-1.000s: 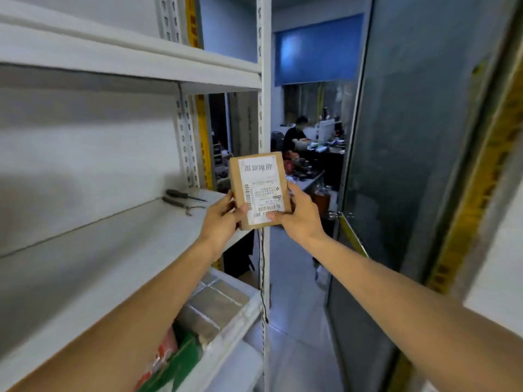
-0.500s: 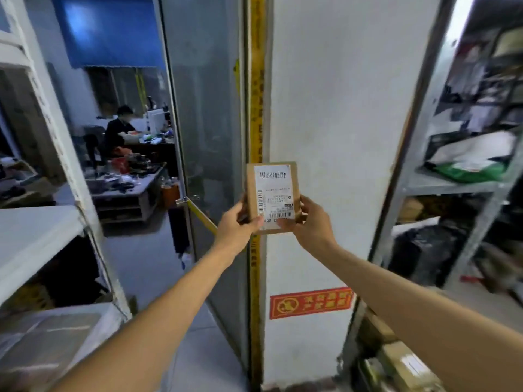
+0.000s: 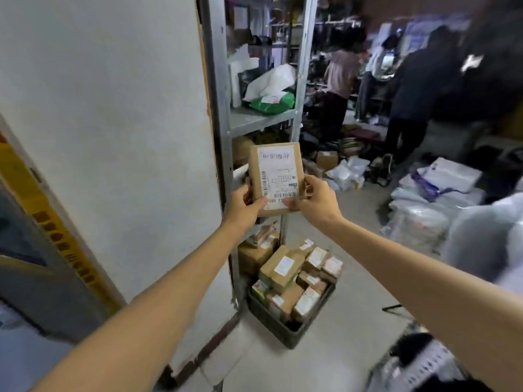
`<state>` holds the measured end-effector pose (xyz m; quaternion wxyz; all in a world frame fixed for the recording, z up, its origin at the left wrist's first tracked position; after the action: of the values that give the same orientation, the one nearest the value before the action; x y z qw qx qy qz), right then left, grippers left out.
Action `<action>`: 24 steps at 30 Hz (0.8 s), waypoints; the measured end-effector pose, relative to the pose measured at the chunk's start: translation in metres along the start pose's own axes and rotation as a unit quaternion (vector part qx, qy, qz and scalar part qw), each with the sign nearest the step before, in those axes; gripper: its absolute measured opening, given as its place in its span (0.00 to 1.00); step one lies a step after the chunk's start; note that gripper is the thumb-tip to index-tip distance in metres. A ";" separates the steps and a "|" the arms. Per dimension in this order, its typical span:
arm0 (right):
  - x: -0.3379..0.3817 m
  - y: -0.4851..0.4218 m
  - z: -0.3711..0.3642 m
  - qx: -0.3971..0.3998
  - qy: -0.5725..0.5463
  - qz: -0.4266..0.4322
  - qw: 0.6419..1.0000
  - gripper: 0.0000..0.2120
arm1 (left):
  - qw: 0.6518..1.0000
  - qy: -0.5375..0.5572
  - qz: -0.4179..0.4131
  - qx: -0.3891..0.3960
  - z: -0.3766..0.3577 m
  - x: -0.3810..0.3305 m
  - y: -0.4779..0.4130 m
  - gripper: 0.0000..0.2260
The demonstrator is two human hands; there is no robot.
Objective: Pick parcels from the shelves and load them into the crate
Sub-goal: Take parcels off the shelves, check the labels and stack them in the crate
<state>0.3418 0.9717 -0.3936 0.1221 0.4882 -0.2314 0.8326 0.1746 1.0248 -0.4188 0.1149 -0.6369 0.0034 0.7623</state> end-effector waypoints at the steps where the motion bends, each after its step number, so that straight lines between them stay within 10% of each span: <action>1: -0.013 -0.006 0.010 -0.011 0.007 -0.010 1.000 0.15 | 1.000 0.008 0.003 0.017 -0.018 0.005 -0.007 0.18; 24: -0.334 -0.198 0.080 -0.118 0.013 -0.243 0.963 0.28 | 0.958 -0.079 0.095 0.260 -0.345 0.172 -0.241 0.20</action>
<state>0.6523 1.1098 -0.5984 0.3804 0.5014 -0.2007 0.7507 0.5245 1.2363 -0.6170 0.2033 -0.5194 0.2529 0.7905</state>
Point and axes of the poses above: each hand's wrist, its own y-axis away from the middle knuckle, its own z-axis out of the back of the hand, x = y × z, the point moved 10 cm from there along -y, towards the middle knuckle, and after that the axes turned 6 degrees about -x, right-handed, at the moved point
